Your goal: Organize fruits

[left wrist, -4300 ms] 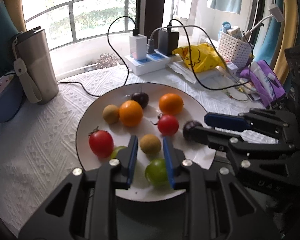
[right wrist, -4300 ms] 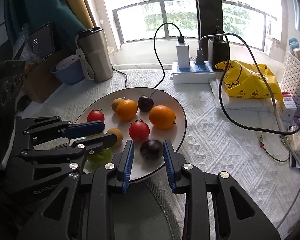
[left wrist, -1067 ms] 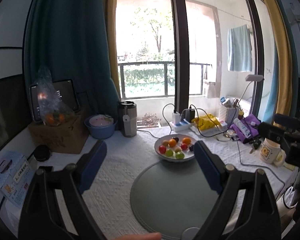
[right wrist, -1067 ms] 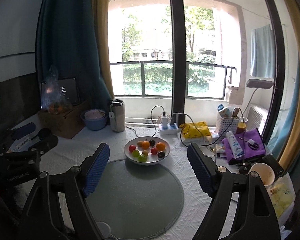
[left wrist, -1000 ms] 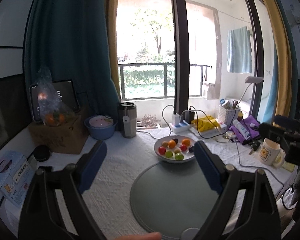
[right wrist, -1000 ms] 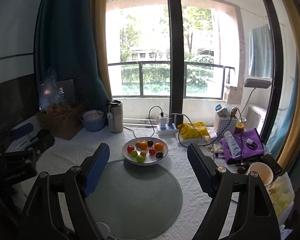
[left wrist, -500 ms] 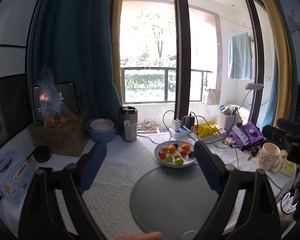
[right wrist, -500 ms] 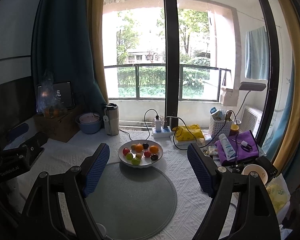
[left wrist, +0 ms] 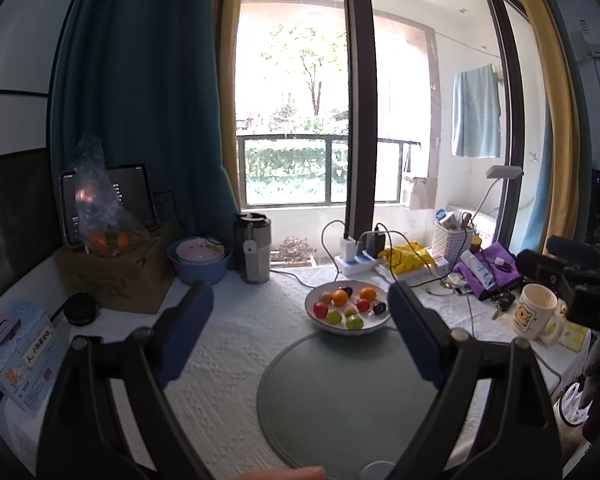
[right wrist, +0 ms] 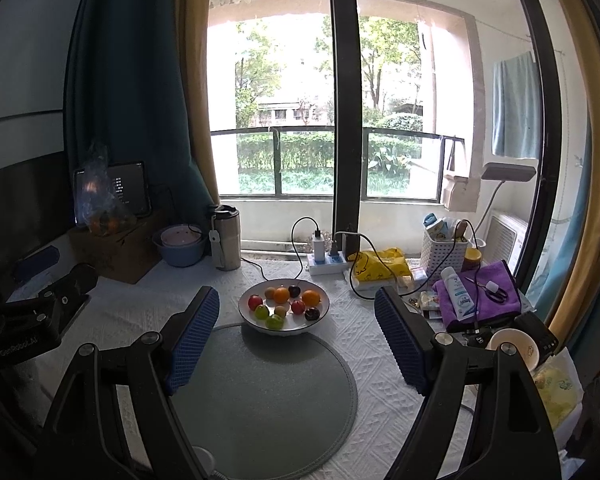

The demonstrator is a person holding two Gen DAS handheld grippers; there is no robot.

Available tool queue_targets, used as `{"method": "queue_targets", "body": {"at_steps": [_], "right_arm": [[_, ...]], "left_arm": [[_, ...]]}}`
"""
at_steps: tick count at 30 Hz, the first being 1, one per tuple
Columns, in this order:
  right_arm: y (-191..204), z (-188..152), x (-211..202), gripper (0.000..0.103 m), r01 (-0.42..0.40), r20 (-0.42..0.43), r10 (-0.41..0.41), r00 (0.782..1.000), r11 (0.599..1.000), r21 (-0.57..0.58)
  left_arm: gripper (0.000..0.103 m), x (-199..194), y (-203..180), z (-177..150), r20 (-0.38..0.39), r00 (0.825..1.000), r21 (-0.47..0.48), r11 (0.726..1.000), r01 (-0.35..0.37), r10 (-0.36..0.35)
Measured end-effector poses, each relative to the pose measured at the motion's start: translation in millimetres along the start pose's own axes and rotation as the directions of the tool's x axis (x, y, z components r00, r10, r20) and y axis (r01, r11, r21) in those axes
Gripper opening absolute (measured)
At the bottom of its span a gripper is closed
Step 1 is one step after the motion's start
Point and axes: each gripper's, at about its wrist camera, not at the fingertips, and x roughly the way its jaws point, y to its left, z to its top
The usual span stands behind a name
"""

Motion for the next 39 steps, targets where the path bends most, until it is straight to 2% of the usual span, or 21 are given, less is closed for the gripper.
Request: {"method": "queue_targets", "body": {"at_steps": [39], "right_arm": [[0.7,-0.7,-1.6,0.083,-0.006,0.001,0.006,1.0,1.0,-0.005]], "left_arm": [[0.09,-3.6,-9.0,-1.8,-0.001,0.999,0.014,0.999,0.036,-0.036]]}}
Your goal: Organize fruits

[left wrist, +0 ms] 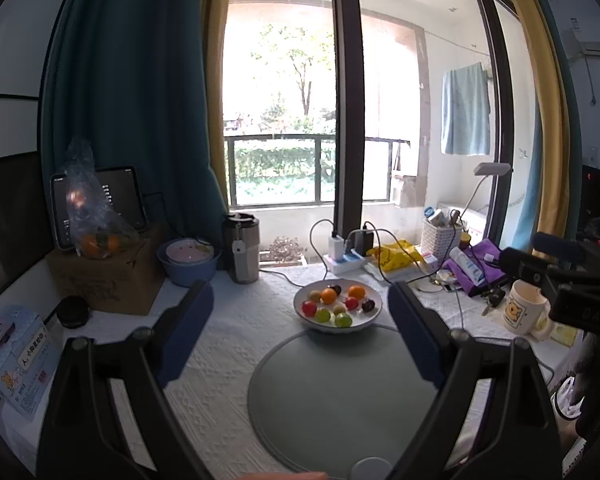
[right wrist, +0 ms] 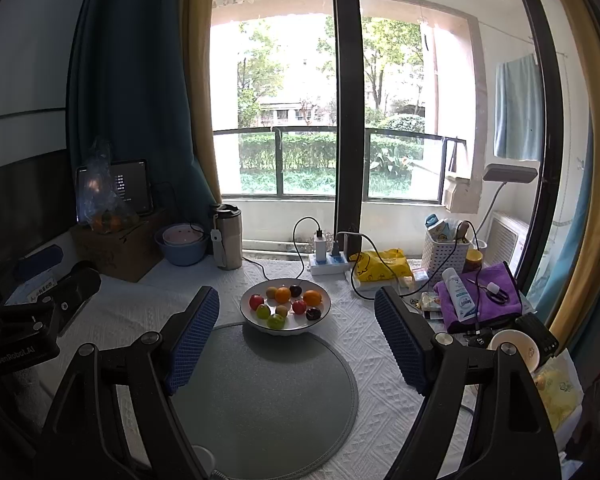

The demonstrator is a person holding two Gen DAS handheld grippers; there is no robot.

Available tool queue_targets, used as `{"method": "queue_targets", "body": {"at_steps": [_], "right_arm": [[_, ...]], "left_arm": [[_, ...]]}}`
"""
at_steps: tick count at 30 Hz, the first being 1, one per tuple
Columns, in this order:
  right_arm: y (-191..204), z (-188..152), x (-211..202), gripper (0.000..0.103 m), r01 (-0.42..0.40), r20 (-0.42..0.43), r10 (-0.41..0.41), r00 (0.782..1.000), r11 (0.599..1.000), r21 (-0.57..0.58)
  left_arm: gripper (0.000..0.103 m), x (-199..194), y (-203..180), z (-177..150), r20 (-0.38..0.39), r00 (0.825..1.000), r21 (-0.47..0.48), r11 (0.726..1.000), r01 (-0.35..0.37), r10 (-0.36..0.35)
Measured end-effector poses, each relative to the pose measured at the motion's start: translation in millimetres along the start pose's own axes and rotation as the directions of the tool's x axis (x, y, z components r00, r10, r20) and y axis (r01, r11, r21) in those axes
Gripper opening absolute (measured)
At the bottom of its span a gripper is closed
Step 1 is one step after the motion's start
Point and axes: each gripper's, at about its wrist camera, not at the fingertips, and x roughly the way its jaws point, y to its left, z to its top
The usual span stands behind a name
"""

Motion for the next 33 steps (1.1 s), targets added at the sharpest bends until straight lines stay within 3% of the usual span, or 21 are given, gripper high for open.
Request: {"method": "queue_targets", "body": {"at_steps": [33], "right_arm": [[-1.8,-3.7,-0.3,0.083,0.004,0.0,-0.004,1.0,1.0,0.004]], "left_arm": [[0.09,-3.1,-2.2,3.6,0.003,1.0,-0.001,1.0,0.006,-0.006]]}}
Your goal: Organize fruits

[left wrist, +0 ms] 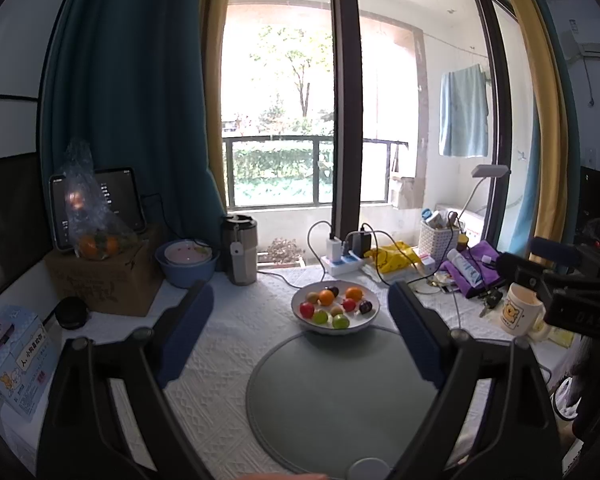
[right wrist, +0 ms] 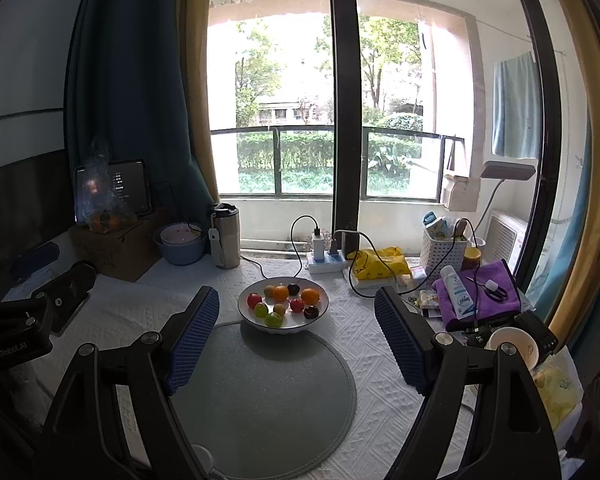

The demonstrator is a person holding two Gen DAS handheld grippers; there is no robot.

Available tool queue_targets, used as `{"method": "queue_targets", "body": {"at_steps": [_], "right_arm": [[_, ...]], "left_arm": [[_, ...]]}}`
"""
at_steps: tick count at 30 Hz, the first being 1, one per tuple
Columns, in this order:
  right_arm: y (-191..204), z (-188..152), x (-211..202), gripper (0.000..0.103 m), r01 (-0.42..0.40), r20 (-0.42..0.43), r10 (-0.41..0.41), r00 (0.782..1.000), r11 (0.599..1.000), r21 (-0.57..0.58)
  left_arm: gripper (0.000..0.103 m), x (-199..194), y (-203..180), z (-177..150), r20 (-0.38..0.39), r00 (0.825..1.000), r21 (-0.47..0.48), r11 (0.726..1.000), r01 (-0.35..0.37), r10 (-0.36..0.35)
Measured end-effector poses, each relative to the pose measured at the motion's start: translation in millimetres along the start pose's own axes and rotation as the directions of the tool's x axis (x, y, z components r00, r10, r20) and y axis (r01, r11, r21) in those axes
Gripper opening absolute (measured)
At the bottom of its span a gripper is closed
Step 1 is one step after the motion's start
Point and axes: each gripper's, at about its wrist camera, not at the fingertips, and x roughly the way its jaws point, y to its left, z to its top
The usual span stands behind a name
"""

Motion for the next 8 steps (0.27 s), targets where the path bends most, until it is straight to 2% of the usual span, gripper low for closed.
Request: {"method": "queue_targets", "body": {"at_steps": [8], "right_arm": [[-3.2,-5.6,5.1,0.083,-0.001,-0.013,0.001,1.0,1.0,0.013]], "left_arm": [[0.09,6.1,2.5,-1.2,-0.009,1.0,-0.004,1.0,0.0,0.0]]}}
